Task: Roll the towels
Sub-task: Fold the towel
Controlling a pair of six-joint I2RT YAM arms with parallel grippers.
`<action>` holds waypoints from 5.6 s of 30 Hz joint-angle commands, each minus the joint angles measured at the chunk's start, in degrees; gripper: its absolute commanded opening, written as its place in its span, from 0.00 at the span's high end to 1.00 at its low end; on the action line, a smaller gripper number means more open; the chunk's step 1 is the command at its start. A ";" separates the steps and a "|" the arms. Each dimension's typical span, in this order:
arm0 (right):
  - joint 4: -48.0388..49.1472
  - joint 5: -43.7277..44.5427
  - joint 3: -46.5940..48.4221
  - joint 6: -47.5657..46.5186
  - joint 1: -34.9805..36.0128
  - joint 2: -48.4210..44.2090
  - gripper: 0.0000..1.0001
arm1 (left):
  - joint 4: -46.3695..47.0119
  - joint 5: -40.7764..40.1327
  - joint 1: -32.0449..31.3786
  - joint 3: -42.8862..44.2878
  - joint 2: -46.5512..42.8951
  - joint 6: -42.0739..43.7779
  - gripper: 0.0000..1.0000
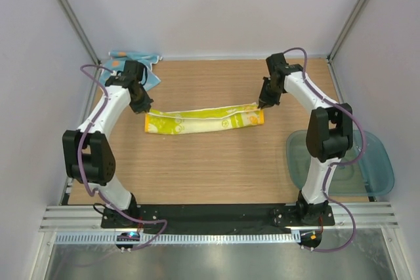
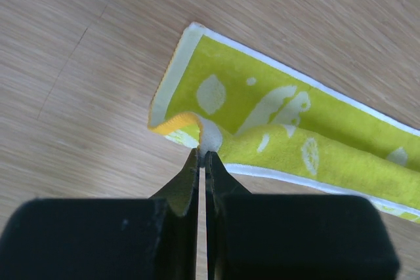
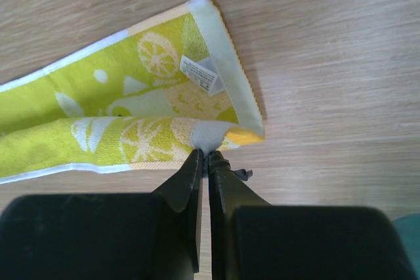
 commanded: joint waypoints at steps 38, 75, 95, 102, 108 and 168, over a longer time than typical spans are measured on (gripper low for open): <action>12.93 -14.93 0.85 -1.02 1.76 -2.65 0.64 | -2.41 2.19 3.65 2.36 1.28 -0.31 0.58; 25.23 -45.80 20.26 -2.34 24.04 35.04 0.99 | 18.43 12.67 -0.58 -18.74 8.12 -2.68 1.00; 30.25 -48.79 -4.52 -4.98 6.63 23.89 0.99 | 14.74 7.04 4.08 -16.55 9.43 -1.19 1.00; 29.72 -47.11 -9.98 -5.94 -0.05 18.61 0.99 | 12.36 7.13 5.93 -13.65 11.28 -1.27 1.00; 27.01 -47.73 -9.03 -7.52 -5.76 17.82 0.99 | 11.57 6.60 6.72 -12.94 12.60 -1.01 1.00; 29.90 -22.59 -23.79 14.71 -6.12 -1.52 0.43 | 5.42 7.48 7.95 -19.53 -26.25 12.17 0.52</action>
